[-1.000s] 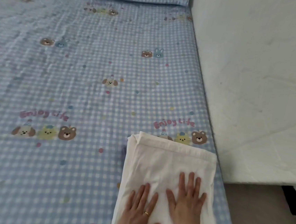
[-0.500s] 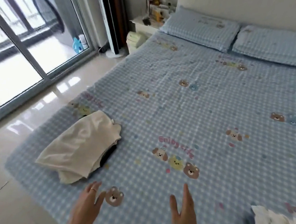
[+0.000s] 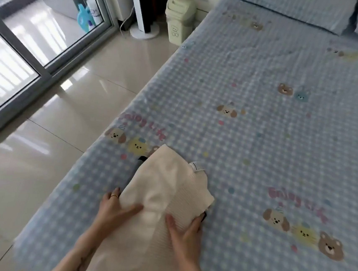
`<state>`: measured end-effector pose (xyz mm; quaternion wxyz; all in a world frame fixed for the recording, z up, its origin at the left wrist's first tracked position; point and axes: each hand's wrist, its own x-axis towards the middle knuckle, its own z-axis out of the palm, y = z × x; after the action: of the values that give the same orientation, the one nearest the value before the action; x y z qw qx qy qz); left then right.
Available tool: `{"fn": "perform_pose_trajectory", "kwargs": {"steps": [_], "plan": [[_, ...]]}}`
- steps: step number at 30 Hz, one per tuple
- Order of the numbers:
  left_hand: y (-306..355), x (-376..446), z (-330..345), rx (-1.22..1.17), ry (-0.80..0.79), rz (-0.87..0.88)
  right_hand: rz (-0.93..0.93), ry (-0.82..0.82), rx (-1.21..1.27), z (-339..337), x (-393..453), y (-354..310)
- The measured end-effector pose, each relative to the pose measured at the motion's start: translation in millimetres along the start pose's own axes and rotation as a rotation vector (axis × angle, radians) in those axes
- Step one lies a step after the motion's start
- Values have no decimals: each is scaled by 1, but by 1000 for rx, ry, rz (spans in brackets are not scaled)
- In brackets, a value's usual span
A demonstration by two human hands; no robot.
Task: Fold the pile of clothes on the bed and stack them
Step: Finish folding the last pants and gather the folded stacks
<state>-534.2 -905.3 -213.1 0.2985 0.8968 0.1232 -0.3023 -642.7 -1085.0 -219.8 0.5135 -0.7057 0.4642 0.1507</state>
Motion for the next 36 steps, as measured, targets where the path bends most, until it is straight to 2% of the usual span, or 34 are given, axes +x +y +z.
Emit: {"fn": "perform_pose_trajectory", "kwargs": {"steps": [3,7,12,14,19,28,33,36], "plan": [[-10,4,7,-159,-37,0,-48,-9,23,11,0,7],[-6,-8,8,-451,-225,-90,-65,-74,112,-1,10,10],[35,-64,28,-584,-130,-47,-138,-52,341,-53,-1,18],[59,-98,45,-597,-143,2,-150,-5,392,-89,-14,34],[118,-181,122,-561,-277,133,-112,149,415,-209,-49,99],[181,-315,345,-429,-479,189,-22,366,268,-424,-84,263],[188,-341,441,-328,-496,196,-47,407,73,-493,-59,339],[181,-336,481,-120,-454,188,-25,343,-4,-490,-27,376]]}}
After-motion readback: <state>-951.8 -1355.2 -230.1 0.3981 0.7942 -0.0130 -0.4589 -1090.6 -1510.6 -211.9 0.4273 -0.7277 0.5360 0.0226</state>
